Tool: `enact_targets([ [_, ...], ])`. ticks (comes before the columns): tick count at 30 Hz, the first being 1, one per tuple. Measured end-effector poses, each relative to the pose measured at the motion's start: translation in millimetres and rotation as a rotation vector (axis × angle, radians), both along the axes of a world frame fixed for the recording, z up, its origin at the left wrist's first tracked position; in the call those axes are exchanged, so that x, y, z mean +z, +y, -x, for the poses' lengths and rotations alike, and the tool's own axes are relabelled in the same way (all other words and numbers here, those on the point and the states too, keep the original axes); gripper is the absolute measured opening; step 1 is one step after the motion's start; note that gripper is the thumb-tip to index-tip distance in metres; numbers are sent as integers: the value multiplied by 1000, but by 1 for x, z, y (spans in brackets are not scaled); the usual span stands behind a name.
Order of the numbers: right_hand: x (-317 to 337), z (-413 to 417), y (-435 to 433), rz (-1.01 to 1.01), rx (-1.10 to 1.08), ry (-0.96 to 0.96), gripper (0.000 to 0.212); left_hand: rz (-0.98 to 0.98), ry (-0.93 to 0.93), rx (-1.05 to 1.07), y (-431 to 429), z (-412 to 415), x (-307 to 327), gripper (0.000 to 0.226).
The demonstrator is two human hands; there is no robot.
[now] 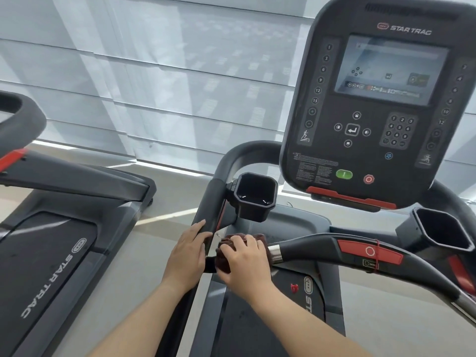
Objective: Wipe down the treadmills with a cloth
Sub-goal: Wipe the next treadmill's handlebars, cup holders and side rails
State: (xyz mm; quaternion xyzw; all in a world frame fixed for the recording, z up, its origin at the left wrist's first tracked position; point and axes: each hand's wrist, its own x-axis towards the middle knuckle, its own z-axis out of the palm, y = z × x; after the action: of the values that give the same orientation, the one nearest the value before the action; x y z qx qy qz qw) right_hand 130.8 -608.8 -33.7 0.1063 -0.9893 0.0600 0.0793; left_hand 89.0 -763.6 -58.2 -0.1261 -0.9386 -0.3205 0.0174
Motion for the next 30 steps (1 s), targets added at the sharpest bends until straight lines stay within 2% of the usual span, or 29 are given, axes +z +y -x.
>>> enact_targets([
  [6,5,-12,30,71,45,65,35,17,-8,-14,-1,-2,-1,34],
  [13,17,-35,124,142,-67,264,40,33,7,-24,-2,1,-6,33],
  [16,19,-38,145,255,-150,353,40,166,7,-20,1,0,-10,35],
  [18,18,-36,138,329,-231,379,40,297,15,-23,5,-2,-12,38],
  [21,16,-31,109,318,-298,347,38,333,23,-21,7,-1,-11,38],
  [24,12,-27,79,199,-184,263,35,314,28,-16,6,0,-10,39],
  [30,2,-23,36,101,-33,179,35,258,29,-21,4,-2,-7,35],
])
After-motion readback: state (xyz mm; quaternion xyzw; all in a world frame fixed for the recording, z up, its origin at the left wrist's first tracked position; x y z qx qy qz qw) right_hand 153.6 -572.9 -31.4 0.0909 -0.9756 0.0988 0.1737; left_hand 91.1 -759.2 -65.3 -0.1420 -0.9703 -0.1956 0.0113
